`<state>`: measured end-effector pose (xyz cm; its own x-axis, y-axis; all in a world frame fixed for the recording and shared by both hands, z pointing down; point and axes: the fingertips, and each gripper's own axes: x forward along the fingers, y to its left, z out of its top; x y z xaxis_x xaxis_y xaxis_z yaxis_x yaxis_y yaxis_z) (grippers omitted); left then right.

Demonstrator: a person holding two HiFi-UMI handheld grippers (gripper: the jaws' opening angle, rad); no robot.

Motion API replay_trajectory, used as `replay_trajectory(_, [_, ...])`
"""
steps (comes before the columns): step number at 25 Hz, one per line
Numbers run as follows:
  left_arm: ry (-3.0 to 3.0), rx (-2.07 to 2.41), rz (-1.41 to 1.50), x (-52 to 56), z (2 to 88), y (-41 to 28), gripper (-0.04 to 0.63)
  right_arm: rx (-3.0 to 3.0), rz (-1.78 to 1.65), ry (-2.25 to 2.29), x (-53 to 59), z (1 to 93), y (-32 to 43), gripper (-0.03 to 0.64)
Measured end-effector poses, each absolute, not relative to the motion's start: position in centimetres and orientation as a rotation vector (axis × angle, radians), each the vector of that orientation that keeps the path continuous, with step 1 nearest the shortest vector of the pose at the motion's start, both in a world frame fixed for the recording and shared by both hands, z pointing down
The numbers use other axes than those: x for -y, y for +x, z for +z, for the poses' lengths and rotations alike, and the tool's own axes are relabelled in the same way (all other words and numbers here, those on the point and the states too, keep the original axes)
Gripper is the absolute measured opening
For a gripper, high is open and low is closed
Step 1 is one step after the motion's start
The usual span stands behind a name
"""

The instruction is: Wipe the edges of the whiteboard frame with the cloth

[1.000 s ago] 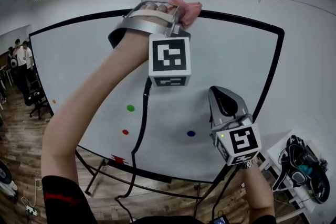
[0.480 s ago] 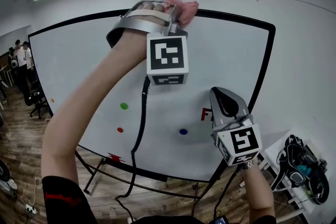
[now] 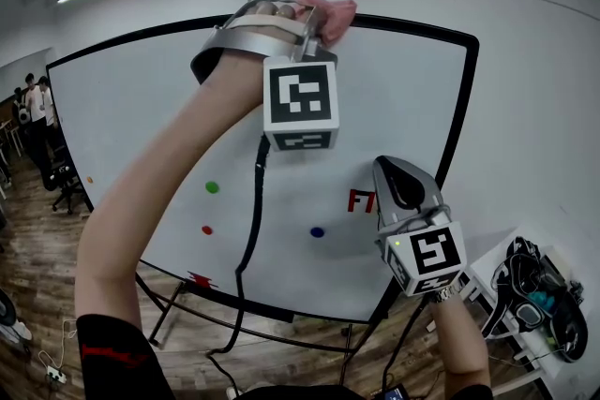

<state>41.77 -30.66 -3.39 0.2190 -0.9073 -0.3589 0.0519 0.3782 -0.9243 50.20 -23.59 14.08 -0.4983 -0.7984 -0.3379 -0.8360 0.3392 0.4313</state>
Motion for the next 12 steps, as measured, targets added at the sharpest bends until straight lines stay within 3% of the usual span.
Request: replay_trajectory(12, [-0.966, -1.127, -0.800, 30.3, -3.6, 44.9, 0.044, -2.496, 0.862, -1.567, 23.8, 14.0, 52.6, 0.002])
